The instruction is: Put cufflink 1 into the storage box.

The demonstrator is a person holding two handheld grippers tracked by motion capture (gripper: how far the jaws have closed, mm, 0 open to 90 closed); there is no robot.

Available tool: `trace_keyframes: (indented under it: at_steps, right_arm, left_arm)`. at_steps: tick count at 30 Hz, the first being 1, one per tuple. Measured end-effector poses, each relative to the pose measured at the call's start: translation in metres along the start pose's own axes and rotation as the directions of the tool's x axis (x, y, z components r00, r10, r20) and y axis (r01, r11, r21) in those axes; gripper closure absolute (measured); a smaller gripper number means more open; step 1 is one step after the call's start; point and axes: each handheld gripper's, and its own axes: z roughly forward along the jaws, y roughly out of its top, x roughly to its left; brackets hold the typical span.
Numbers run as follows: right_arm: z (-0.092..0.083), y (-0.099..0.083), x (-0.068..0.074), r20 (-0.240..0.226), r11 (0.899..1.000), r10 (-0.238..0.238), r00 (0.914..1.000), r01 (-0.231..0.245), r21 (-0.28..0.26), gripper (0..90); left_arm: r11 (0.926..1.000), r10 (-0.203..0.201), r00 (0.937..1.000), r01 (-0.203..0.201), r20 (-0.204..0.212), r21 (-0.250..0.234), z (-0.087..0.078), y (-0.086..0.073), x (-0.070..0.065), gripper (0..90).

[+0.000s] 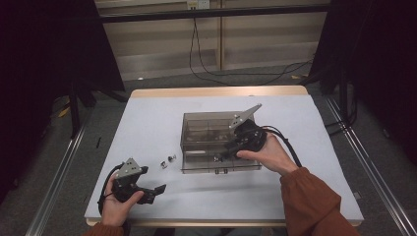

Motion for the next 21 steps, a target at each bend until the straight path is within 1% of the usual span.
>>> trace_keyframes:
  at_steps: [1, 3, 4, 6, 7, 8, 9, 10, 11, 12, 16, 19, 21]
  right_arm:
    - [-0.001, -0.001, -0.001, 0.003, 1.000, -0.006, 1.0000, 0.006, -0.013, 58.5]
    - [-0.006, -0.005, -0.003, 0.010, 0.999, 0.014, 0.9999, -0.014, -0.046, 58.4]
    - [-0.011, -0.009, -0.005, 0.005, 0.996, 0.037, 0.9993, -0.036, -0.078, 56.6]
    - [-0.016, -0.015, -0.004, 0.027, 0.995, 0.050, 0.9984, -0.047, -0.091, 56.1]
    - [-0.018, -0.018, -0.004, 0.029, 0.993, 0.054, 0.9981, -0.051, -0.108, 55.8]
    - [-0.021, -0.021, -0.004, 0.031, 0.990, 0.057, 0.9979, -0.053, -0.130, 54.5]
    - [-0.024, -0.025, -0.004, 0.024, 0.986, 0.075, 0.9969, -0.070, -0.151, 53.4]
    - [-0.027, -0.028, -0.004, 0.031, 0.984, 0.085, 0.9959, -0.079, -0.163, 52.8]
    - [-0.029, -0.033, -0.005, 0.041, 0.983, 0.088, 0.9953, -0.080, -0.166, 51.7]
    - [-0.031, -0.037, -0.006, 0.046, 0.979, 0.106, 0.9933, -0.096, -0.178, 50.6]
    - [-0.041, -0.055, -0.007, 0.068, 0.970, 0.132, 0.9889, -0.114, -0.214, 46.6]
    - [-0.052, -0.068, -0.006, 0.077, 0.959, 0.158, 0.9844, -0.135, -0.248, 45.4]
    - [-0.059, -0.075, -0.006, 0.089, 0.954, 0.167, 0.9818, -0.139, -0.265, 44.4]
  left_arm:
    - [1.0000, -0.002, 1.0000, 0.002, 0.002, -0.002, 0.000, 0.000, 0.000, 5.8]
    - [1.0000, 0.007, 1.0000, -0.007, 0.002, 0.003, -0.001, 0.001, -0.001, 5.8]
    - [1.0000, 0.008, 1.0000, -0.008, 0.003, 0.000, 0.000, 0.001, -0.001, 5.8]
    - [1.0000, 0.006, 1.0000, -0.006, 0.001, 0.004, 0.001, 0.001, -0.002, 5.8]
    - [1.0000, 0.006, 1.0000, -0.006, 0.001, 0.003, 0.001, 0.001, -0.002, 5.8]
    - [0.9999, 0.007, 1.0000, -0.007, 0.000, 0.008, 0.001, 0.001, -0.002, 5.8]
    - [0.9999, 0.012, 0.9999, -0.012, -0.002, 0.011, 0.001, 0.001, -0.002, 5.8]
    - [0.9999, 0.012, 0.9999, -0.012, -0.002, 0.011, 0.001, 0.001, -0.002, 5.9]
    - [0.9999, 0.009, 1.0000, -0.009, -0.002, 0.008, 0.001, 0.001, -0.001, 5.8]
    - [0.9999, 0.010, 0.9999, -0.010, -0.003, 0.010, 0.001, 0.002, -0.001, 5.9]
    - [1.0000, 0.004, 1.0000, -0.004, -0.001, 0.005, 0.001, 0.002, -0.002, 5.9]
    - [0.9999, 0.005, 1.0000, -0.005, -0.005, 0.011, 0.002, 0.002, -0.002, 6.0]
    - [0.9999, 0.006, 1.0000, -0.006, -0.006, 0.011, 0.002, 0.002, -0.003, 6.0]
